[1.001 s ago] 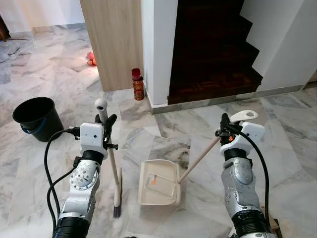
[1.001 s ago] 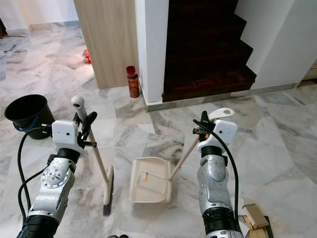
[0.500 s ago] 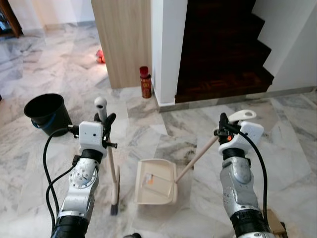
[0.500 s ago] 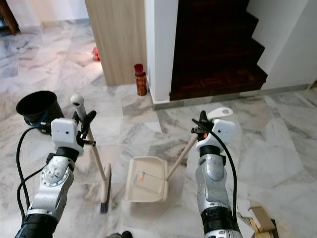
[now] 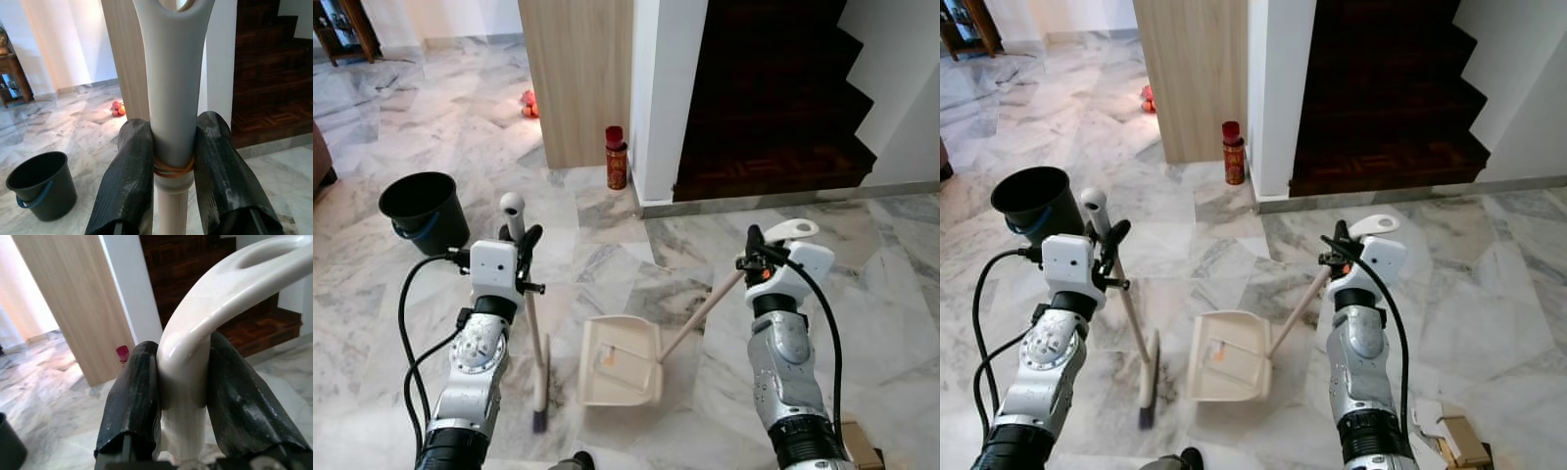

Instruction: Sweep floor

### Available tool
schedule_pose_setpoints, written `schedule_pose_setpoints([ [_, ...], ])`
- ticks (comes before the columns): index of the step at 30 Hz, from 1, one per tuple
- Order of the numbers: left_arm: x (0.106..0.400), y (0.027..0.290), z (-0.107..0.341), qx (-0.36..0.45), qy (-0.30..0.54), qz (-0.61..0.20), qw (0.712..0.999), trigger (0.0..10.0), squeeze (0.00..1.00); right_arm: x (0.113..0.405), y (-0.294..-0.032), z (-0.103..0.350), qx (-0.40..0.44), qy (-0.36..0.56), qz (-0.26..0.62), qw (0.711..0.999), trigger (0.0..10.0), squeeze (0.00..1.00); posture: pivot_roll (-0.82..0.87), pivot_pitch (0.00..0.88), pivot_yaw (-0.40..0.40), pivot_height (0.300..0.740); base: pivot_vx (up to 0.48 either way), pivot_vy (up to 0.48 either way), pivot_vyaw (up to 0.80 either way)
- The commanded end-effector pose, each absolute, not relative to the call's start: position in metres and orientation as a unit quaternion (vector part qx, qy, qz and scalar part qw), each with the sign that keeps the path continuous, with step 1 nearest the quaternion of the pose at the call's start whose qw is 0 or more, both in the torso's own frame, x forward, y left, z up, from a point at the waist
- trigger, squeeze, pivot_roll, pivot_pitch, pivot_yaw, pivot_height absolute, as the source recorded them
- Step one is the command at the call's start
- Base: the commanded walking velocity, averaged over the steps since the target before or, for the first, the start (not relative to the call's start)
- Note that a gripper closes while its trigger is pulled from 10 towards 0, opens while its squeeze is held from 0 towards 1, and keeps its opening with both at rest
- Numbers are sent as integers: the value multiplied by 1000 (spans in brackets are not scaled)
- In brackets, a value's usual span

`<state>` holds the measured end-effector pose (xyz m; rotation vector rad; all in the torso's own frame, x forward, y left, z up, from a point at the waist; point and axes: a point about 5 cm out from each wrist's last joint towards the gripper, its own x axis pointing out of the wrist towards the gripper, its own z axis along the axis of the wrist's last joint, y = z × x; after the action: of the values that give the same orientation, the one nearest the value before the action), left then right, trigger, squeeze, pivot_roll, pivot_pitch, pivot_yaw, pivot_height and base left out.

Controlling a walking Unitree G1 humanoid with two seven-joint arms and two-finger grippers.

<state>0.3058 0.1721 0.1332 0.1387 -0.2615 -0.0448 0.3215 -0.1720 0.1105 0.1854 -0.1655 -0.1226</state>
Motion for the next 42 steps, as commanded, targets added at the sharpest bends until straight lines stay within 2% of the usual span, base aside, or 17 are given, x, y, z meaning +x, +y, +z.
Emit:
schedule_pose_setpoints([
  [1, 306, 176, 144, 73, -152, -15, 986, 10000, 0, 325, -168, 123, 101, -106, -55, 988, 10000, 0, 0, 85, 16, 740, 0, 337, 0],
  [24, 306, 176, 147, 72, -154, -15, 985, 10000, 0, 326, -165, 121, 95, -100, -47, 989, 10000, 0, 11, 91, 13, 740, 0, 338, 0],
  [36, 306, 176, 147, 74, -154, -15, 985, 10000, 0, 327, -163, 122, 95, -103, -41, 989, 10000, 0, 14, 83, 14, 740, 0, 337, 761],
  [42, 305, 175, 147, 74, -154, -16, 985, 10000, 0, 327, -163, 119, 103, -94, -38, 989, 10000, 0, 17, 73, 14, 740, 0, 337, 0],
])
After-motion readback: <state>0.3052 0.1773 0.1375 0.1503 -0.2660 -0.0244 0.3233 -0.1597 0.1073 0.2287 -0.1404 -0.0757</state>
